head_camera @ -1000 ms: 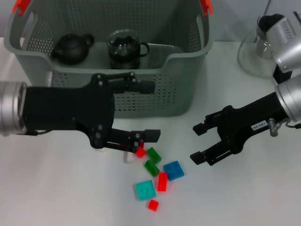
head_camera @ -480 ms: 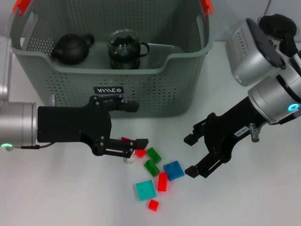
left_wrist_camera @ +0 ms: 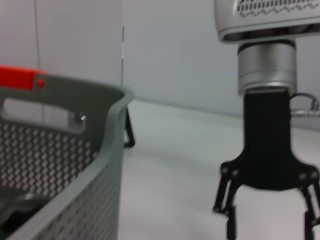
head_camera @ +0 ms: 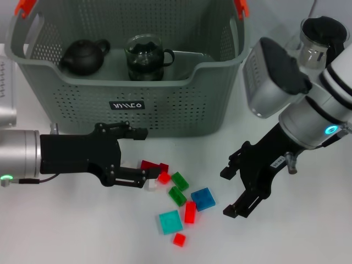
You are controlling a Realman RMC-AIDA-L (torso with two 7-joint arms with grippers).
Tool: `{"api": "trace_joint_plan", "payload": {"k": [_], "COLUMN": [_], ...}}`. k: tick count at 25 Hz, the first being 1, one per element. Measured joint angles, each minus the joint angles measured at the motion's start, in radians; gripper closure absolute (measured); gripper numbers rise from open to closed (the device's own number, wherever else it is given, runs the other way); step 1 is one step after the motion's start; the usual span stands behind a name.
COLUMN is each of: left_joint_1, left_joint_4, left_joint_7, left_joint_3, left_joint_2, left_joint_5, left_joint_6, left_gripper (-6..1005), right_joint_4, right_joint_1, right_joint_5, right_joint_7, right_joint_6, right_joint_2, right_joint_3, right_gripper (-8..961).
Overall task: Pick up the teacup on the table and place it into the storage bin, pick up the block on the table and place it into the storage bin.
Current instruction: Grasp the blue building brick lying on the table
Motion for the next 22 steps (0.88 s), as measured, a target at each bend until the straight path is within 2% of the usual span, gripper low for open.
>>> {"api": "trace_joint_plan", "payload": {"k": [8,22], "left_joint_1": [-0.006,-0.006], "left_joint_4": [-0.074,-0.085], "left_joint_7": [0.065,0.058], "left_joint_3": [0.006,0.003], "left_joint_2": [0.000,-0.002], "left_joint_5": [0.062,0.057], "left_joint_6": [-0.120,-0.126], "left_gripper": [118,124], "right_joint_4": [0.001,0.001], "right_joint_1": [0.015,0.053], "right_joint_5": [0.009,0.065], "right_joint_7": [0.035,0.075], "right_joint_6": [0.095,0.279], "right_joint_2": [0.008,0.013], "right_joint_3": [-0.152,-0.476], "right_gripper": [44,75]}}
